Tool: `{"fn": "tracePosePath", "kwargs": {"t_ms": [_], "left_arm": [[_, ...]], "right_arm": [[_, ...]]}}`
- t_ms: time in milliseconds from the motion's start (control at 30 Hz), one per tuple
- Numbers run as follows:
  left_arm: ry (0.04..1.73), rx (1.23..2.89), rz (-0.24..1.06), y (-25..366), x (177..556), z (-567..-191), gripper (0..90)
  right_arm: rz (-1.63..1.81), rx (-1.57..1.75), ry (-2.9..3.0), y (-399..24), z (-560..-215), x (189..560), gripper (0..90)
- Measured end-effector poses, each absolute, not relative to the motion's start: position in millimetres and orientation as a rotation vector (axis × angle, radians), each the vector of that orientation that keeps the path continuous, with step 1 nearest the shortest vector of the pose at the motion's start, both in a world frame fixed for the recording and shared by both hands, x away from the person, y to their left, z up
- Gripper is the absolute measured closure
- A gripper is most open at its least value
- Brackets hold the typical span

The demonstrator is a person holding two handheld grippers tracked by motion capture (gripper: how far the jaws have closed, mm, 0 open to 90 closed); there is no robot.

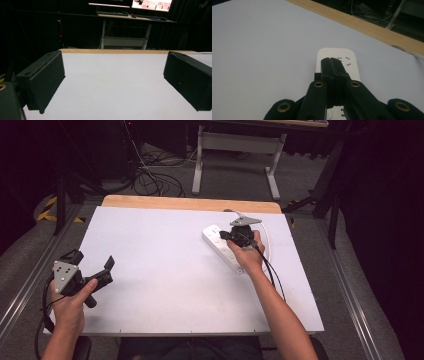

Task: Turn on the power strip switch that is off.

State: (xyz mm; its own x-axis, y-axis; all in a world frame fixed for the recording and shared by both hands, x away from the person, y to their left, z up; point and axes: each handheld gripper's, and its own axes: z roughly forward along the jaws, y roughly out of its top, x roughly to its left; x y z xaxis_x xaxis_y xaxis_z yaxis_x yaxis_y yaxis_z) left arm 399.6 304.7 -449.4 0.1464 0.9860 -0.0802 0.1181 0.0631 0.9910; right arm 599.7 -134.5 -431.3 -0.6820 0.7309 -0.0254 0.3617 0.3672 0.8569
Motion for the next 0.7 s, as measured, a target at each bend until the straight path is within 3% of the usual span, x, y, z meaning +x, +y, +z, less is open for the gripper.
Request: {"fn": "tracePosePath", "kwargs": {"t_ms": [700], "left_arm": [[1.199, 1.309, 0.975, 302, 405, -449, 4.8]], "right_arm": [[1.456, 0.908, 2.064, -186, -395, 562, 90.0]]}}
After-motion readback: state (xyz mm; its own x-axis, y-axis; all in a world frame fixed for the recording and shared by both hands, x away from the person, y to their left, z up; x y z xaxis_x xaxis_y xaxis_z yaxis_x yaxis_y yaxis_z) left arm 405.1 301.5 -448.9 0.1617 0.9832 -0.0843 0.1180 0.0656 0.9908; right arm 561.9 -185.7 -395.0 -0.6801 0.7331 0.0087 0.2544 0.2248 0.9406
